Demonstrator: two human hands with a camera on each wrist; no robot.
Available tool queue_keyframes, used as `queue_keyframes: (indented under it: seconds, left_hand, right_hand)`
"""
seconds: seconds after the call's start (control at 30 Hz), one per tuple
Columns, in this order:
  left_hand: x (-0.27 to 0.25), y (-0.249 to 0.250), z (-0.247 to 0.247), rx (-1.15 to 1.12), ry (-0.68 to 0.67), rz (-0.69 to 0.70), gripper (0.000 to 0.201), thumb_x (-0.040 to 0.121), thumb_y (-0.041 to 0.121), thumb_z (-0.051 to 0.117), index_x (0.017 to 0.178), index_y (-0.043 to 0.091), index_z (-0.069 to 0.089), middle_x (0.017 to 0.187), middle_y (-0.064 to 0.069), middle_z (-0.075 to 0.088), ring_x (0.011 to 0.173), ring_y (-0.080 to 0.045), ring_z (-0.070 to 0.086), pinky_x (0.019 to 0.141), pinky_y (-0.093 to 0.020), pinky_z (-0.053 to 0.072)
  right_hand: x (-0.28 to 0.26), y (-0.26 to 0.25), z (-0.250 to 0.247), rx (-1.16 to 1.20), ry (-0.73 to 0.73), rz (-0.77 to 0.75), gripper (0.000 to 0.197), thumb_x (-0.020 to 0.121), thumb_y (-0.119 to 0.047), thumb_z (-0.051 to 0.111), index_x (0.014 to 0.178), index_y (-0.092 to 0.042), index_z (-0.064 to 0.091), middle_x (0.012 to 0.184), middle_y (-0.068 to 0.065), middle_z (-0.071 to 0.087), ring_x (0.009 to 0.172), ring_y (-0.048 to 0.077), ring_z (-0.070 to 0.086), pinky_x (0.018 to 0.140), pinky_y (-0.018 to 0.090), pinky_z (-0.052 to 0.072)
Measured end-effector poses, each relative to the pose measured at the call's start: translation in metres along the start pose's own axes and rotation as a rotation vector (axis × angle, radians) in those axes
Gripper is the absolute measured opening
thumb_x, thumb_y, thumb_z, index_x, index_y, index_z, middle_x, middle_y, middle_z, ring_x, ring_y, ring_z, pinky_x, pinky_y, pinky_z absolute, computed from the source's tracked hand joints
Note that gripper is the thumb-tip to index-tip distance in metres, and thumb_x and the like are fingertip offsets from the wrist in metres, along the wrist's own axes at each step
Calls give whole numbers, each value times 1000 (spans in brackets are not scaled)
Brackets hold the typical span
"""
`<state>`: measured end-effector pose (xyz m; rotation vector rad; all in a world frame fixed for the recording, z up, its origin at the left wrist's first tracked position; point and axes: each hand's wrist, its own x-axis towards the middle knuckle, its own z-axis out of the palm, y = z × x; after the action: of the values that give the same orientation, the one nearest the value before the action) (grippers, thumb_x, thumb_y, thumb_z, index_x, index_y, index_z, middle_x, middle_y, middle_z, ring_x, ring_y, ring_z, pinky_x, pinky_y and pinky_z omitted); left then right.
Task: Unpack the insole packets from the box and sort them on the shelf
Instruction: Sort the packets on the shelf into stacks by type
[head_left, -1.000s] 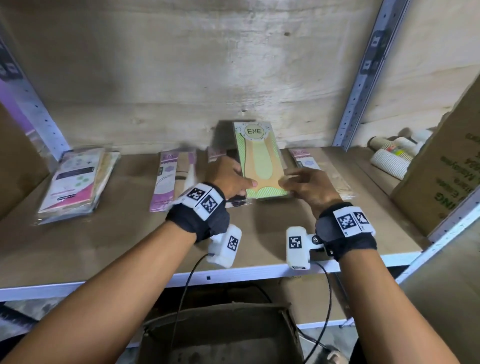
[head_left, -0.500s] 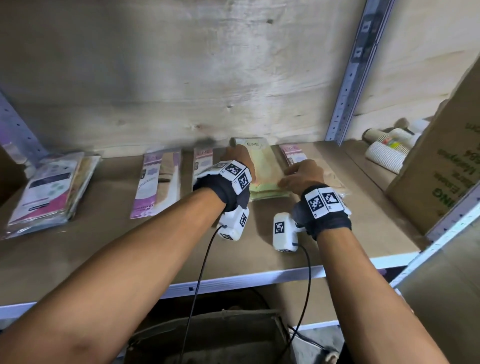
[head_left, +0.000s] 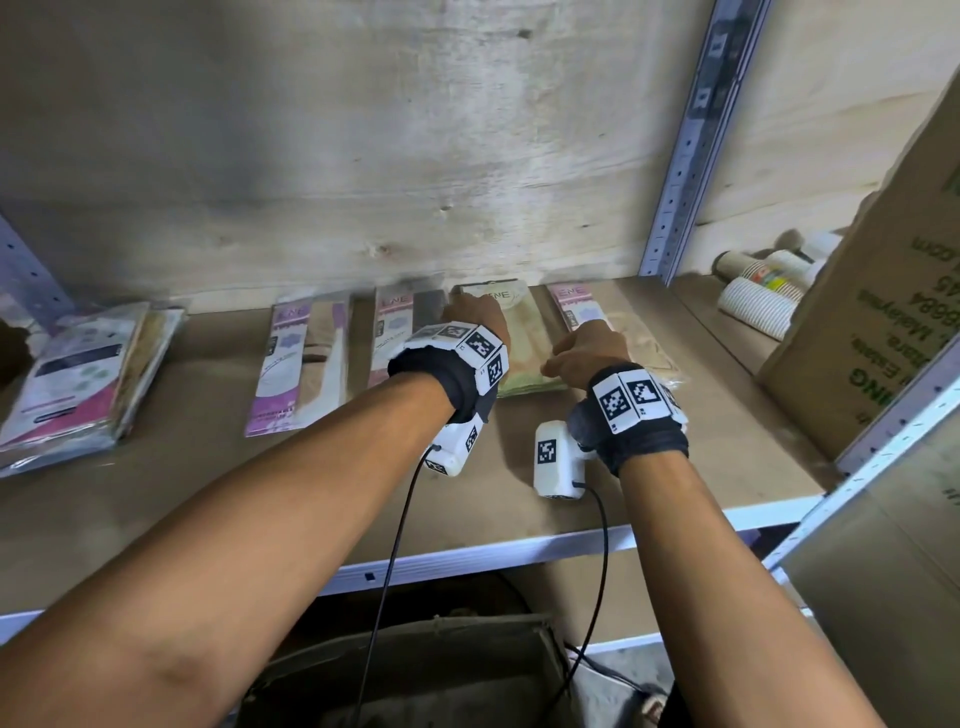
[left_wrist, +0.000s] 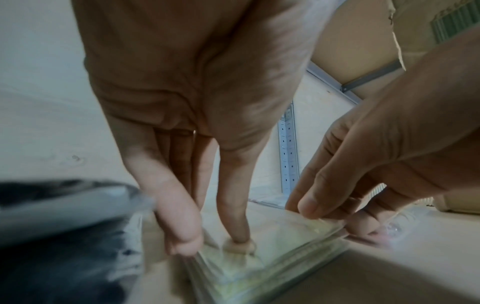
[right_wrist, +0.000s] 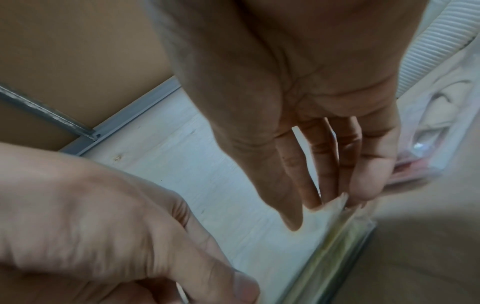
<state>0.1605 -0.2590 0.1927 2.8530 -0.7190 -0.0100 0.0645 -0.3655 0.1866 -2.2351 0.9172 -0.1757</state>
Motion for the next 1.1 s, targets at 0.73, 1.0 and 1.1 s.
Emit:
queue_keyframes:
  seconds: [0.73,1.0,1.1]
  left_hand:
    - [-130,-263,-67,-804,367,-496,25,90,30,57,84,13,74,84,-7,76,84,-27,72,84,-40,58]
    - [-129,-366,-82,-535,395,-741,38,97,21,44,125,0,61,129,-23,61,116,-41,57,100,-41,46]
    - [-133,-386,-83,-479,325,-706,41,92,15,47,130,6,58,131,-20,60,116,-41,58,99,-39,45]
  right_hand:
    - [-121,-88,95,555,-540,-401,10,96,-3,59,105,1,60,75,13,64,52,18,59,40,21,45]
    - [-130,-189,171,512,-675,-435,8,95,5,54,97,-1,57,67,12,64,50,19,62,44,25,47]
    - [-129,-226,202,476,-661,-418,13,92,9,52,100,-1,57,72,12,58,54,22,58,43,23,48]
